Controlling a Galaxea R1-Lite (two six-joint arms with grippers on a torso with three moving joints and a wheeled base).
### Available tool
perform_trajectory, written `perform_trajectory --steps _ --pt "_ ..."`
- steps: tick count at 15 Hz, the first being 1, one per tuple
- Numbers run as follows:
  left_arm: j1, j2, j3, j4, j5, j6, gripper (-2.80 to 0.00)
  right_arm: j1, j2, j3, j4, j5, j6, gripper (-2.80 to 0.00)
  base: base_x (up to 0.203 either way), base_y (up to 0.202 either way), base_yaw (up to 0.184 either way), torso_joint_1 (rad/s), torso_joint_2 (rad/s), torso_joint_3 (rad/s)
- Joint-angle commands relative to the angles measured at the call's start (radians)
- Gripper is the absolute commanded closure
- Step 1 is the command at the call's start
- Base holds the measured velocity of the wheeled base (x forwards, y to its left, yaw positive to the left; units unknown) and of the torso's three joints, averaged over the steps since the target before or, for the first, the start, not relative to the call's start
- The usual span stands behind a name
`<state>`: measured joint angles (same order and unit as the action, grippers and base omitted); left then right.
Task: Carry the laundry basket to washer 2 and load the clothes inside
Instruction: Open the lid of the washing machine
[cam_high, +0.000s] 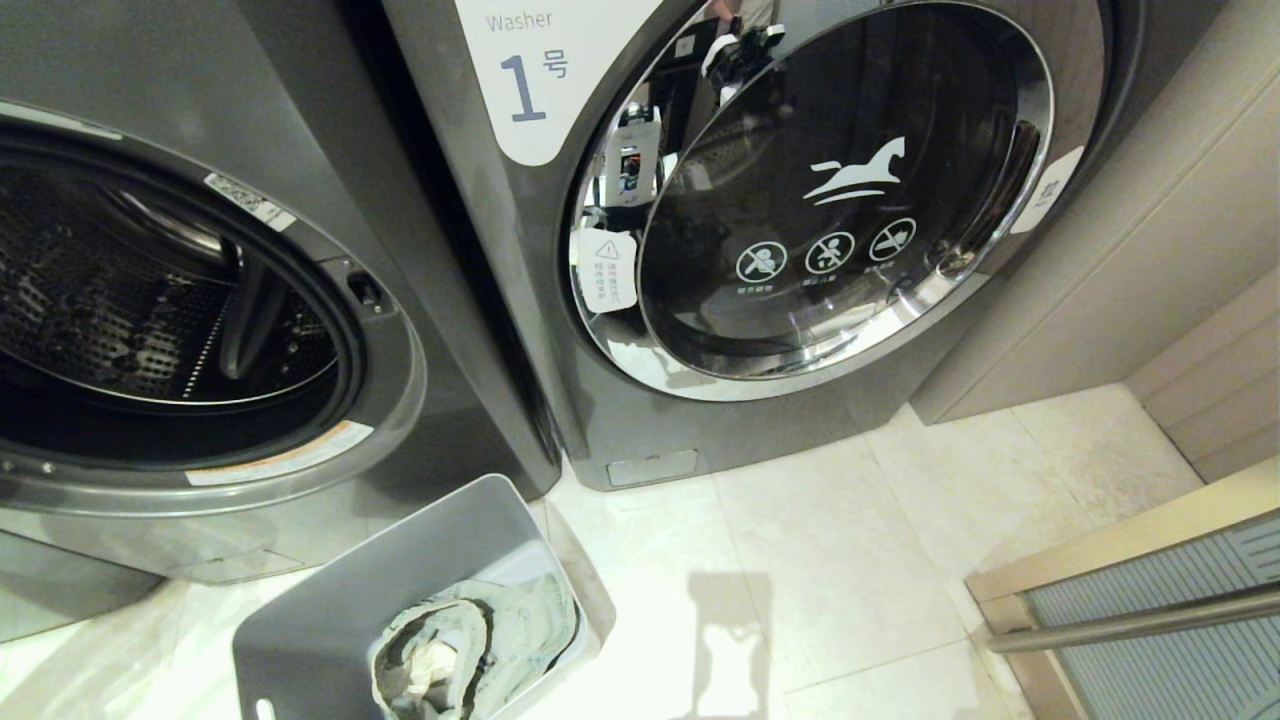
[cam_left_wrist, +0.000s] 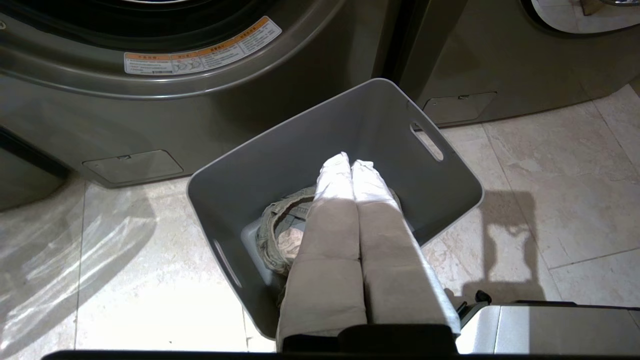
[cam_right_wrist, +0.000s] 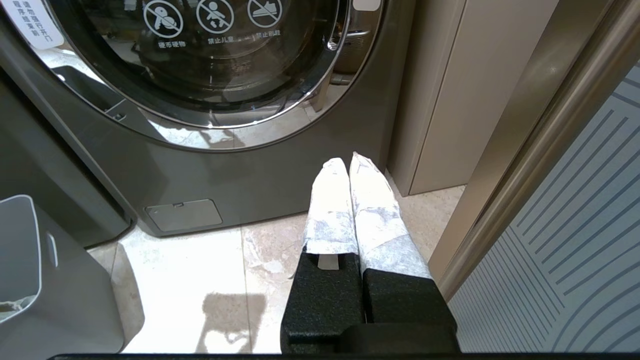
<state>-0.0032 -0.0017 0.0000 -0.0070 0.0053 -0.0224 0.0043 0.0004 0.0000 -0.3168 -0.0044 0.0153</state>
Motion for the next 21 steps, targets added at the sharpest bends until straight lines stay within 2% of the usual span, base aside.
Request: perform_trajectory --steps 1,7,13,21 --pt "0.0 0.002 0.0 -0.001 0.001 -0.001 0.0 0.0 0.001 0.04 -0.002 0.0 0.0 0.0 0.0 0.0 0.0 0.0 0.0 0.0" --pt "0.0 0.002 0.0 -0.001 0.001 -0.001 0.0 0.0 0.001 0.04 -0.002 0.0 0.0 0.0 0.0 0.0 0.0 0.0 0.0 0.0" --pt "0.0 0.002 0.0 -0.001 0.001 -0.001 0.0 0.0 0.001 0.04 -0.002 0.0 0.0 0.0 -0.178 0.0 0.0 0.003 0.0 0.001" --pt "0.0 0.002 0.0 -0.001 0.001 0.001 0.0 0.0 0.001 0.04 -0.002 0.0 0.0 0.0 0.0 0.0 0.0 0.0 0.0 0.0"
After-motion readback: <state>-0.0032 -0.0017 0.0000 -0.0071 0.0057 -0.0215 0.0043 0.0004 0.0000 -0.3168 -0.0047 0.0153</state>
